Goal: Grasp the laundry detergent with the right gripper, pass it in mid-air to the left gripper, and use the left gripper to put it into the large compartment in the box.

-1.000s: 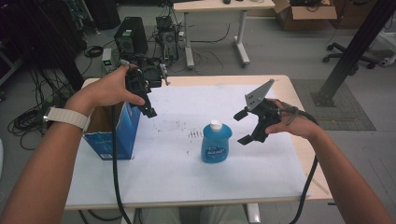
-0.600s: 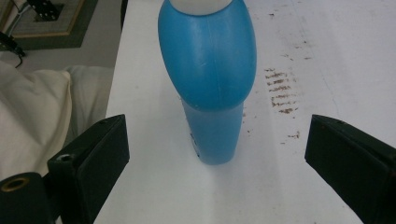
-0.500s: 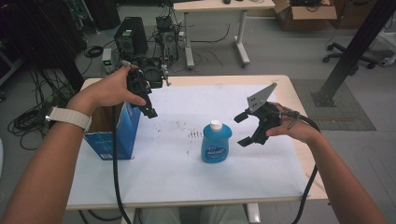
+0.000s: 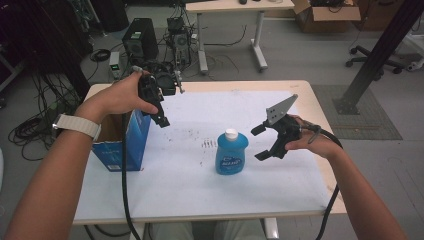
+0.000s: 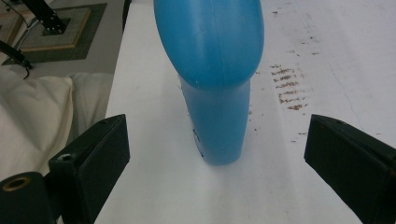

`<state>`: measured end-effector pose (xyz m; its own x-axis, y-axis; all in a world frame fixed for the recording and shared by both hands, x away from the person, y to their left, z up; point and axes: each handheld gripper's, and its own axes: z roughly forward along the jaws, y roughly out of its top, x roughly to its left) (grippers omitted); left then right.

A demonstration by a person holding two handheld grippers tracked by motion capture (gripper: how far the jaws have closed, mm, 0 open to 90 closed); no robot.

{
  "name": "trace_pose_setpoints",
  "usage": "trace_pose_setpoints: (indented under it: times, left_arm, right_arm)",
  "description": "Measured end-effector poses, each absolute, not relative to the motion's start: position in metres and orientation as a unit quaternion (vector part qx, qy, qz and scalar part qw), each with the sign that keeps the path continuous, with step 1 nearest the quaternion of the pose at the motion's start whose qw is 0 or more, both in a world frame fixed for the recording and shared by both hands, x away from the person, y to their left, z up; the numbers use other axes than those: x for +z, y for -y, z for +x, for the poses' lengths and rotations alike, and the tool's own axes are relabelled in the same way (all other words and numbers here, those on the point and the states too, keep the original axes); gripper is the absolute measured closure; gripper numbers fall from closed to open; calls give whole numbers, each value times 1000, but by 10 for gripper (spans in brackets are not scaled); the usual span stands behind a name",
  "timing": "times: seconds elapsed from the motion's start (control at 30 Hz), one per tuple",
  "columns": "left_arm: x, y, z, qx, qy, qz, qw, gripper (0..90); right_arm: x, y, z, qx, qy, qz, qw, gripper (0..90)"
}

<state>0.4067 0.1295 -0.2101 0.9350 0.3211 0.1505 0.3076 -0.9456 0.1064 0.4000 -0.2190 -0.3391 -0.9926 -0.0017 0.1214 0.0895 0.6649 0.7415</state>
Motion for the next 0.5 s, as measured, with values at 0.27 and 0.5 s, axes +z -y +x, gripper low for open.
trace_pose_setpoints:
  times: [0.27,0.5]
  left_arm:
    - [-211,-127,409,81,-156,984,37,144]
    - [-212,-127,409,80,-157,984,36,143]
  right_arm:
    - [-346,219,400,-421,905,-26,58,67]
    - [-353,218,399,-433,899,-30,59,67]
